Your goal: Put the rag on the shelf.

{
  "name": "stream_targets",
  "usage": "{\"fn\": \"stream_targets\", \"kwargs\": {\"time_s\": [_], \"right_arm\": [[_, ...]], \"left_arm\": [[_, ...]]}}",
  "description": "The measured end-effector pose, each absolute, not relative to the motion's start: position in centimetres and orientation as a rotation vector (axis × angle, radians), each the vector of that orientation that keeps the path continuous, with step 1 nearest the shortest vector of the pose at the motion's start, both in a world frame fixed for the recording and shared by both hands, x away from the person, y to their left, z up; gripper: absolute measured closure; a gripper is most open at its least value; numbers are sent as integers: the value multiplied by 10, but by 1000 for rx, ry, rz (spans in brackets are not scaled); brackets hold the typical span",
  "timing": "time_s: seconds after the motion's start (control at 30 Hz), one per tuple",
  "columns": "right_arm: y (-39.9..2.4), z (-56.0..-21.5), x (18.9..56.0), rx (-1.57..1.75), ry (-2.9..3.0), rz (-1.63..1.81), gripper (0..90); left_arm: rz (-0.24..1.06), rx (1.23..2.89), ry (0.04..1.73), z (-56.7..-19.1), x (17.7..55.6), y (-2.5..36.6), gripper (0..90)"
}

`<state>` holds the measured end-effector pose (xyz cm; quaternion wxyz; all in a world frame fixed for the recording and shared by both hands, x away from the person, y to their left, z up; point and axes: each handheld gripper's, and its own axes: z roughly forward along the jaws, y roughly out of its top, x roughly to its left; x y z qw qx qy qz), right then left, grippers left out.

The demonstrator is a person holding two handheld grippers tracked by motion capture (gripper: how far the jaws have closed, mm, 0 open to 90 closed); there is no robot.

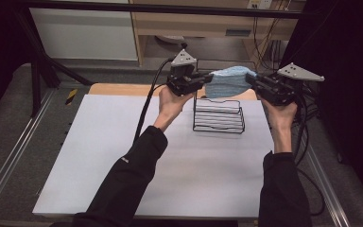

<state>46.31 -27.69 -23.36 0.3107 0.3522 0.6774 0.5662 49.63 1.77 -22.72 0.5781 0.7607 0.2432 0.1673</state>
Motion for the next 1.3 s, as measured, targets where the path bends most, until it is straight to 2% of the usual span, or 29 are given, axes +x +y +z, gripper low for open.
{"fn": "stream_targets", "kwargs": {"time_s": [0.47,0.77,0.87,0.9,1.07,1.17,1.3], "right_arm": [[-276,-244,459,932,1818,1484,756],[-274,-233,444,900,1809,1502,516],[-272,-225,439,885,1791,1526,500],[-271,-223,439,883,1789,1529,519],[-264,-212,443,906,1819,1522,777],[-261,-211,451,968,1877,1503,890],[-260,-216,456,1025,1916,1488,900]], "left_arm": [[390,1829,598,-242,493,13,812],[404,1839,597,-244,492,12,817],[403,1838,594,-245,491,12,817],[403,1841,593,-246,491,12,817],[401,1848,588,-246,490,13,808],[405,1849,584,-245,489,13,804],[394,1847,588,-246,489,15,791]]}}
